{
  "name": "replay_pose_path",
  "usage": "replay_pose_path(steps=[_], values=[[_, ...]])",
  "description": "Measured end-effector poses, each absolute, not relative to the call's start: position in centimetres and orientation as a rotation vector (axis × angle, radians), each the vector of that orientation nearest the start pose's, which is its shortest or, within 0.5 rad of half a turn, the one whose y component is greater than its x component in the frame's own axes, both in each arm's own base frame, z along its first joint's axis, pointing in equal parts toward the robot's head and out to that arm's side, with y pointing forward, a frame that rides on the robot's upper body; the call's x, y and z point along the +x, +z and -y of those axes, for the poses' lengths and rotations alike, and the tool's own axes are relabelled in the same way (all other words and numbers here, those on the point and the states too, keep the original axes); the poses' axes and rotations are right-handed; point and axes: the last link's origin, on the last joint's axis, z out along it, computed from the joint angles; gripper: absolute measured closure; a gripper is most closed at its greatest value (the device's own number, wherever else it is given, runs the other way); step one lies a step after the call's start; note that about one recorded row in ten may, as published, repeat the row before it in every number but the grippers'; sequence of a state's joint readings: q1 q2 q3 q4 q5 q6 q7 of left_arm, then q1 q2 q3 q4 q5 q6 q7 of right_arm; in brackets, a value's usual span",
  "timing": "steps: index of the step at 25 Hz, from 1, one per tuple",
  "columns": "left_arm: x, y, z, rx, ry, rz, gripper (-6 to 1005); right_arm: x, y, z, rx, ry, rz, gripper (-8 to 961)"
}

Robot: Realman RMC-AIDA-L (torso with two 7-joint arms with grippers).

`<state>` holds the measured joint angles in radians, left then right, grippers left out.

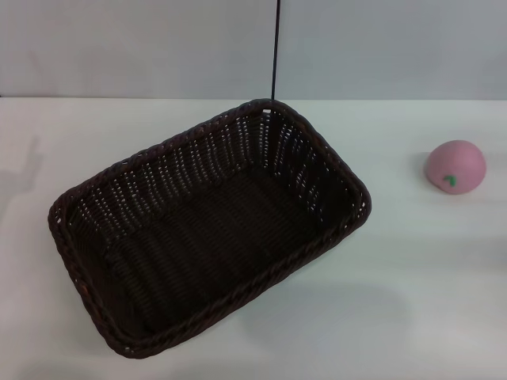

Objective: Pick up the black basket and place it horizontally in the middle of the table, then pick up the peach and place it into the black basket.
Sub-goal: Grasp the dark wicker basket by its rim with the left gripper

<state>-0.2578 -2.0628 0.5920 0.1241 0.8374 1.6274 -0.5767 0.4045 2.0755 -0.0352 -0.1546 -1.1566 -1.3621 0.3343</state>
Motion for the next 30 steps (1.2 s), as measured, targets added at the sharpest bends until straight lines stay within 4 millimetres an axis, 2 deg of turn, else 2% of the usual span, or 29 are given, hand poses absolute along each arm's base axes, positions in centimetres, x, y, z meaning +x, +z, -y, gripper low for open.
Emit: replay_pose_path(steps=[11, 12, 13, 19, 21, 25, 27, 30], values=[[-35.8, 6.4, -25.4, -1.404, -1.090, 0.502, 326, 37.7, 7.8, -30.3, -1.250, 0.731, -0.475, 480], [-35.8, 6.4, -25.5, -1.402, -1.112, 0.525, 326, 37.7, 7.8, -30.3, -1.250, 0.732, -0.477, 480], [-35.9, 6.8, -25.9, -1.408, -1.214, 0.640, 326, 37.7, 7.7, -30.3, -1.249, 0.734, -0.480, 480], [-34.8, 8.1, -28.0, -1.538, -1.403, 0.823, 325, 37.6, 7.4, -30.4, -1.245, 0.747, -0.498, 481], [-33.6, 8.8, -29.1, -1.652, -1.460, 0.884, 325, 37.5, 7.3, -30.5, -1.246, 0.751, -0.502, 481], [-30.9, 9.8, -31.4, -1.928, -1.463, 0.949, 324, 37.4, 7.2, -30.5, -1.247, 0.756, -0.507, 481], [-29.4, 10.1, -32.5, -2.084, -1.406, 0.963, 323, 37.4, 7.2, -30.5, -1.247, 0.757, -0.508, 481], [-27.4, 10.7, -34.5, -2.315, -1.216, 1.006, 322, 37.4, 7.2, -30.5, -1.247, 0.757, -0.508, 481]])
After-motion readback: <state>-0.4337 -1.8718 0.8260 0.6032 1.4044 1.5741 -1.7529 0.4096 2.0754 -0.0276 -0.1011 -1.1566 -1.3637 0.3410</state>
